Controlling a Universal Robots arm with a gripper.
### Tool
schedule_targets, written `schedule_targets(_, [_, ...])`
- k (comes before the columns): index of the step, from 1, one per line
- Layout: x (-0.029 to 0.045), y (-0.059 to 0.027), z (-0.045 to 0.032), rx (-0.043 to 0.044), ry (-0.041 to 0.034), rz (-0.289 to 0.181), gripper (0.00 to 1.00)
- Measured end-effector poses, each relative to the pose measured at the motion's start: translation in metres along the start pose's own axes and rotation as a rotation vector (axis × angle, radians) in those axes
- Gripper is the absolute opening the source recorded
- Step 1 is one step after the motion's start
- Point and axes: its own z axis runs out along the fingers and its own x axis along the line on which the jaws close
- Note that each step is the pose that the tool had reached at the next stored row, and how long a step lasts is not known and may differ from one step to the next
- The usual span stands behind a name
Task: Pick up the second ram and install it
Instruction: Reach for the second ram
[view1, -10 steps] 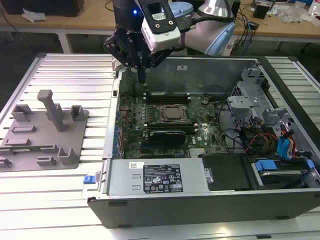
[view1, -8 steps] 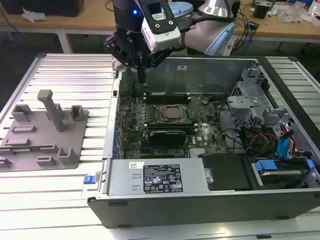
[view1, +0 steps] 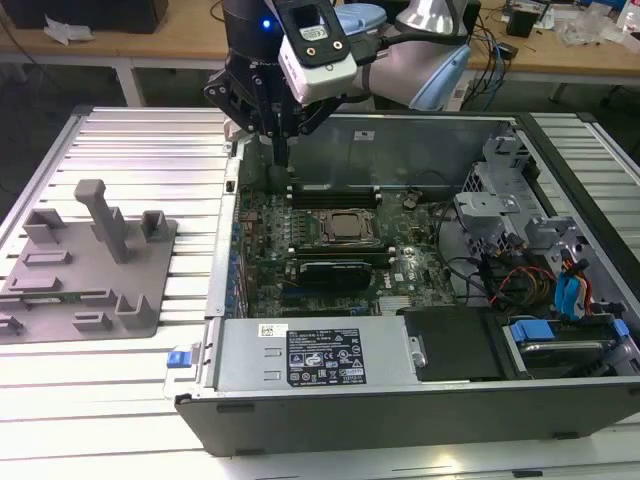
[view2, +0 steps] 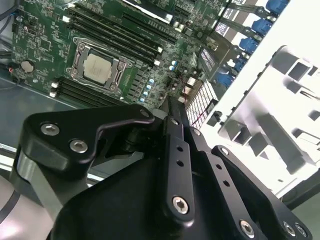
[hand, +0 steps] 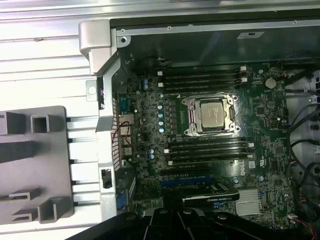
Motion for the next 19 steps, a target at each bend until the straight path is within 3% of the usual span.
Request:
schedule_targets(3, [0.0046,-0.0003,0.0000,-0.0001,0.0000,0.000,0.08])
schedule_targets(12, [0.0275,-0.0021,0.0000,-0.0001,0.0000,0.000,0.08])
schedule_targets(15, [0.0414,-0.0031,0.0000,-0.0001,0.0000,0.000,0.08])
schedule_targets(19, [0.0475,-0.0036,0.0000,0.0000,0.0001,0.000,0.08])
